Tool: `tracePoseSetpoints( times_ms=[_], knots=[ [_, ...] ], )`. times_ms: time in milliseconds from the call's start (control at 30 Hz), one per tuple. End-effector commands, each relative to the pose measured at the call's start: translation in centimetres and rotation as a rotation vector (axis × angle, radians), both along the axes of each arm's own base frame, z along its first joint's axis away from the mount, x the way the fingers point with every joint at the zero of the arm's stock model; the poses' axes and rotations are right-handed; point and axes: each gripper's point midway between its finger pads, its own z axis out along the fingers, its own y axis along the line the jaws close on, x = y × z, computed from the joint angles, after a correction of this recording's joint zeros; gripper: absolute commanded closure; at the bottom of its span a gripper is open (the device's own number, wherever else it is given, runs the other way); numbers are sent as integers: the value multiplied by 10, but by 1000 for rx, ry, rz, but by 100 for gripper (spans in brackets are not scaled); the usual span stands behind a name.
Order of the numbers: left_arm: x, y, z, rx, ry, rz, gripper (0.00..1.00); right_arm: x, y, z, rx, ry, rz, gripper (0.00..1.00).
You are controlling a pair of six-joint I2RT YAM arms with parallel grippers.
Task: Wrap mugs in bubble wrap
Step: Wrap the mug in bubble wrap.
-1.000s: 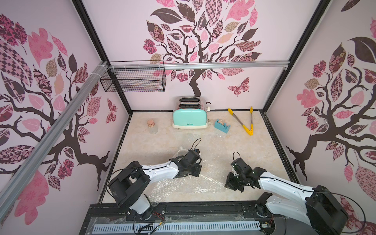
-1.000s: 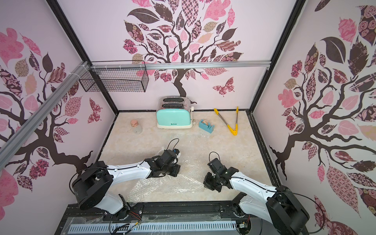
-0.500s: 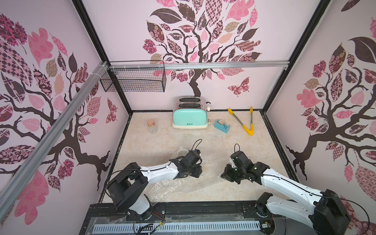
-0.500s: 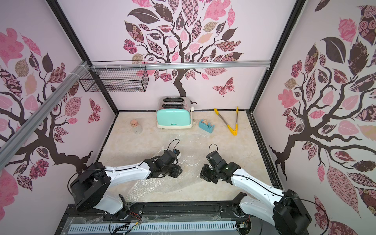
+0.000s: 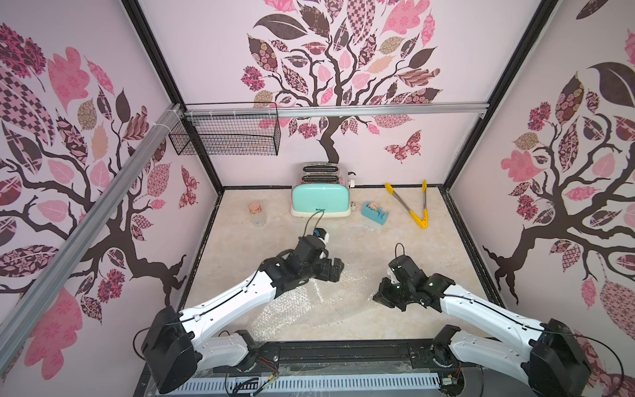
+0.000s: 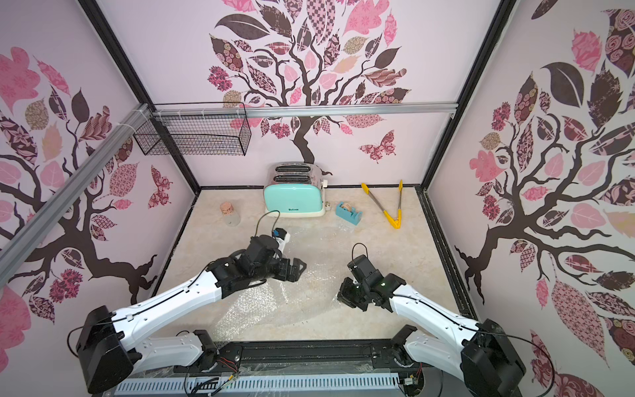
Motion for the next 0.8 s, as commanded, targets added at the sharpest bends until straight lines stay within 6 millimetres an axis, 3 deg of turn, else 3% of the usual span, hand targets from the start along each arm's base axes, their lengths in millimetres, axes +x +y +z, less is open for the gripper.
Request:
tracePoseSetpoints(
  times_ms=[0,100,167,333,533,767],
  knots=[
    [26,50,6,47,-2,162,2,4,5,13,6,-26,23,100],
    [55,73,9,-28,-2,257,2,6,8,17,11,-32,30,100],
    [73,88,-2,-62,20,303,2,8,11,23,14,-44,41,100],
    [94,90,-28,-95,30,278,2,18,28,48,25,-92,80,100],
    [81,49,-40,-132,58,117,5,29,59,81,33,-150,146,100],
    [58,39,-57,-125,87,97,5,44,95,107,85,-166,196,100]
  ],
)
